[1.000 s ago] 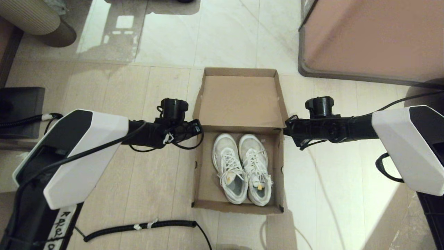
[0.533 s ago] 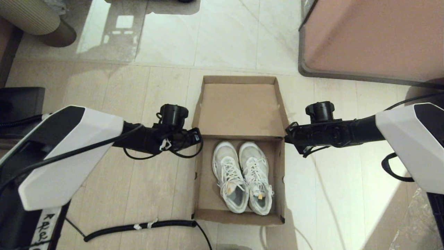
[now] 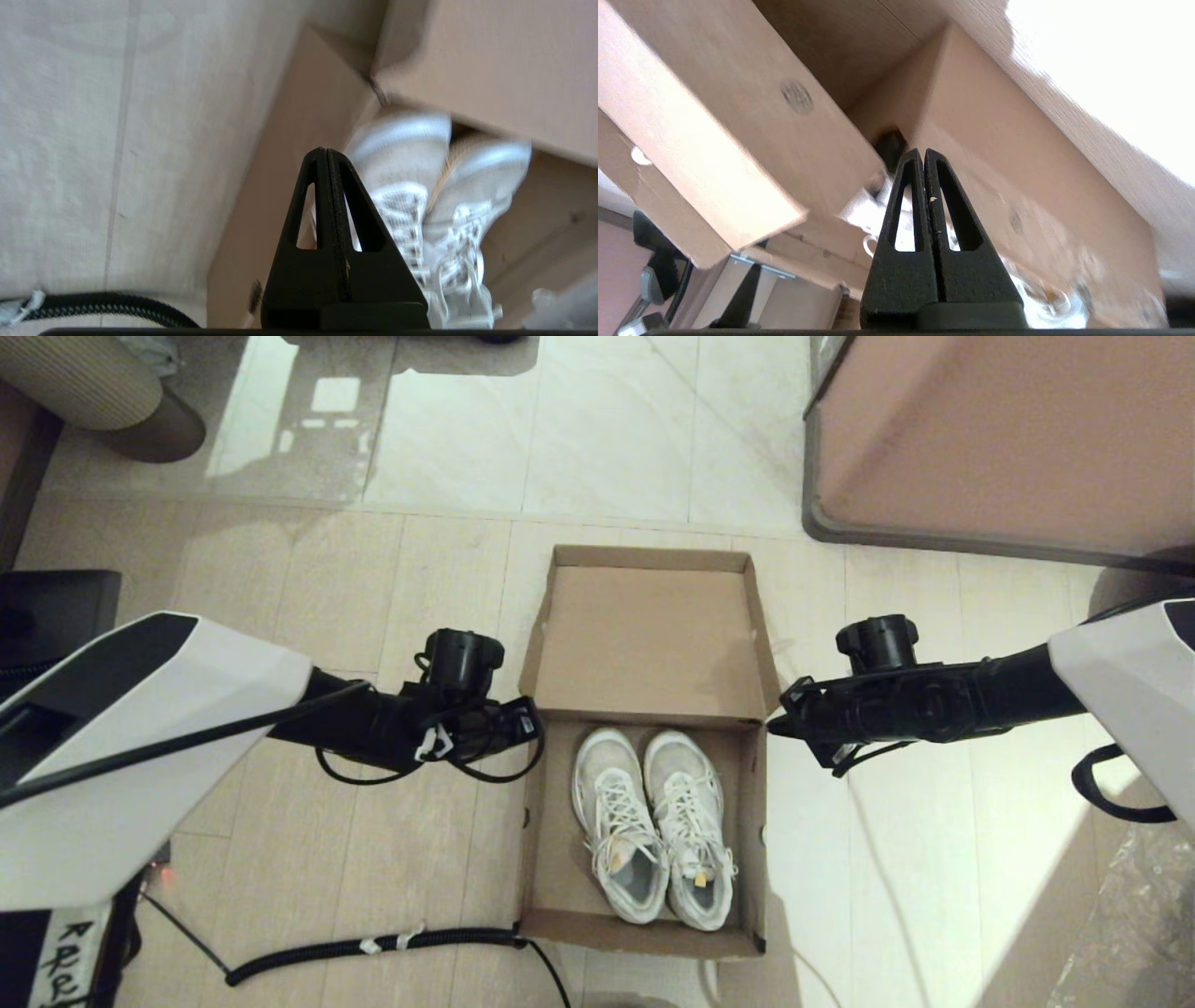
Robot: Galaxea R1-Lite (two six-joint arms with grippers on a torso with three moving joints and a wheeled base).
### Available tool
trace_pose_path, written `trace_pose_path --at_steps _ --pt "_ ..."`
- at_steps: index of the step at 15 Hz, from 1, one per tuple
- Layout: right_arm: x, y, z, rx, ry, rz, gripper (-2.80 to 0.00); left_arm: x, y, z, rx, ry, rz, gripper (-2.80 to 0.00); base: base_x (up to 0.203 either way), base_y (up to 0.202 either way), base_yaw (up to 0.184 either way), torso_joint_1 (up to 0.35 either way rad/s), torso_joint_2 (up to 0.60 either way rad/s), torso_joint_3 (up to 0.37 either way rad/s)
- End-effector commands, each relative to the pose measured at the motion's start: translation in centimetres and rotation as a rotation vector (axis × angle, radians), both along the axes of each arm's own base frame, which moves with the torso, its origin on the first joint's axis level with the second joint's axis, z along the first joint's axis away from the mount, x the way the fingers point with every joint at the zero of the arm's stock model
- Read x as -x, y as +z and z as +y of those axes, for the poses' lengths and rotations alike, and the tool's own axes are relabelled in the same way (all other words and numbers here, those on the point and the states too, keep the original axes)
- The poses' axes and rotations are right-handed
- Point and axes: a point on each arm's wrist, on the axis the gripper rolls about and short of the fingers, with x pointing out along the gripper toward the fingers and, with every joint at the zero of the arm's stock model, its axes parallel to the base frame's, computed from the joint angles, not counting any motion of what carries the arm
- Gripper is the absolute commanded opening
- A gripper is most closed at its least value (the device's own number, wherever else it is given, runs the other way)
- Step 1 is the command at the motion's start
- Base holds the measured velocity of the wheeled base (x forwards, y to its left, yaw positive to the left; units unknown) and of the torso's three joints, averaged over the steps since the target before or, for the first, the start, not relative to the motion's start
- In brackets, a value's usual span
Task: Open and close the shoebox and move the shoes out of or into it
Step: Close the shoe box
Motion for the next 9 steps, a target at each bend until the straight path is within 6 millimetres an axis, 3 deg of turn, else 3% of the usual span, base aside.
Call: trace_pose_path --at_steps 1,5,9 --pt "0.2 0.7 -1.7 -0.005 -0.04 -0.011 -2.8 0.2 0.2 0.2 0.0 0.006 -0.002 -2.8 0.0 0.0 0.0 0.0 0.0 0.0" --pt "-1.9 0.1 -3.7 0.025 -0.057 -0.1 -2.8 0.3 0.1 0.2 -0.003 0.004 -0.001 -2.8 0.0 0.0 0.0 0.0 0.0 0.0" --pt "-4.7 -0.3 -3.8 -0.002 -0.047 -0.18 -2.8 0.5 -0.1 -0.5 -0.01 -0.013 0.003 -2.8 0.0 0.0 0.0 0.0 0.0 0.0"
